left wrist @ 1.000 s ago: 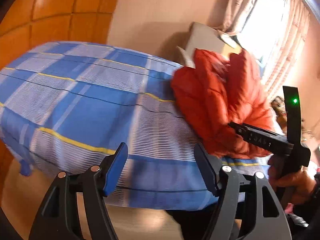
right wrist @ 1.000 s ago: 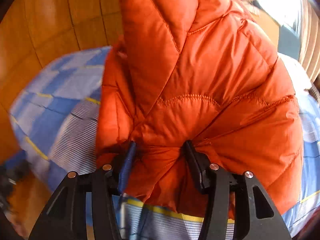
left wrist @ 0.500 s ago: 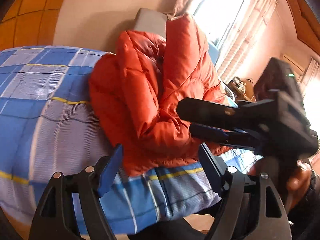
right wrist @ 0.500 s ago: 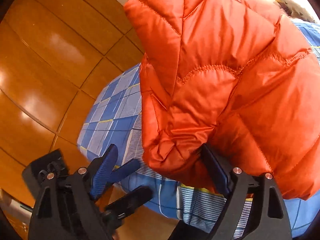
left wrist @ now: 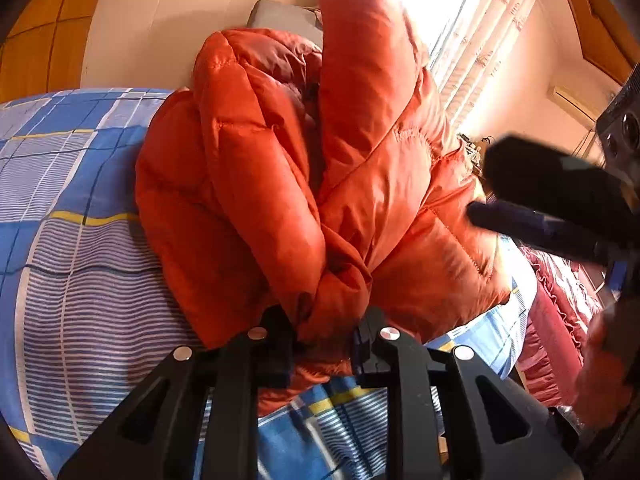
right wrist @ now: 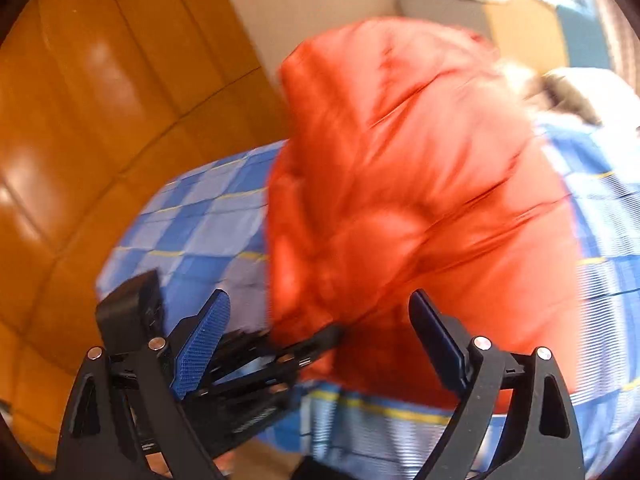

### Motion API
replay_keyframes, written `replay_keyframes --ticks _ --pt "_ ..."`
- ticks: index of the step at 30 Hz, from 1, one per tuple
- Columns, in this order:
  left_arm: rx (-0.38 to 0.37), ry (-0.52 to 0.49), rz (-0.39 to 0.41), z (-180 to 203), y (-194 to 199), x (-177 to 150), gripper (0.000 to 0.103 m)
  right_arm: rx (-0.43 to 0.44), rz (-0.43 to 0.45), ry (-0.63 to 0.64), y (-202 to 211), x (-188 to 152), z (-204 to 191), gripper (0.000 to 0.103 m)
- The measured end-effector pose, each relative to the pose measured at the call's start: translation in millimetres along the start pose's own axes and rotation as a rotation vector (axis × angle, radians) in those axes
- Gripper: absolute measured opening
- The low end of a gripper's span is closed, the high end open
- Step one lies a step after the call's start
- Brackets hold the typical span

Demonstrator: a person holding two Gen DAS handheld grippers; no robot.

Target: Fold large clothes

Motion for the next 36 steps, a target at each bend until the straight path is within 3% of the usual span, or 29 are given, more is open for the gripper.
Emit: replay_keyframes --ticks 4,10,12,15,21,28,36 --pt "-0.011 -0.021 -0.006 -5 1 -3 0.019 -0.080 0.049 -0.119 2 14 18 0.089" --pt "-0.024 -0.022 0.000 -13 -1 -4 0.019 -0.172 0.135 -0.261 0 34 23 0.066" --pt "-0.027 -0.018 0.006 -14 0 -6 0.019 -0.187 0.153 -0.273 -3 40 22 0.056" --pt "-0.036 -0.013 0.014 -16 1 -10 0.019 -0.197 0.162 -0.267 -10 43 19 0.049" --pt "-0.061 -0.002 0.024 -21 1 -14 0.019 -0.206 0.178 -0.212 -18 52 16 0.042" --pt "-0.068 -0.038 0.010 -23 1 -13 0.019 -0.189 0.164 -0.235 -32 70 13 0.042" --pt "-0.054 -0.162 -0.051 -21 0 -7 0.019 -0.161 0.120 -0.221 -50 77 8 0.042"
Point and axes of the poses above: each gripper's, at about its wrist camera, not at the fingertips, and y roughly against the way its jaws point, z to its right, x to its top, the point moved 4 cm from there along -y, roughly the way its jaws point, and after that the axes turned 15 degrees about -y, right-handed, at the moved point
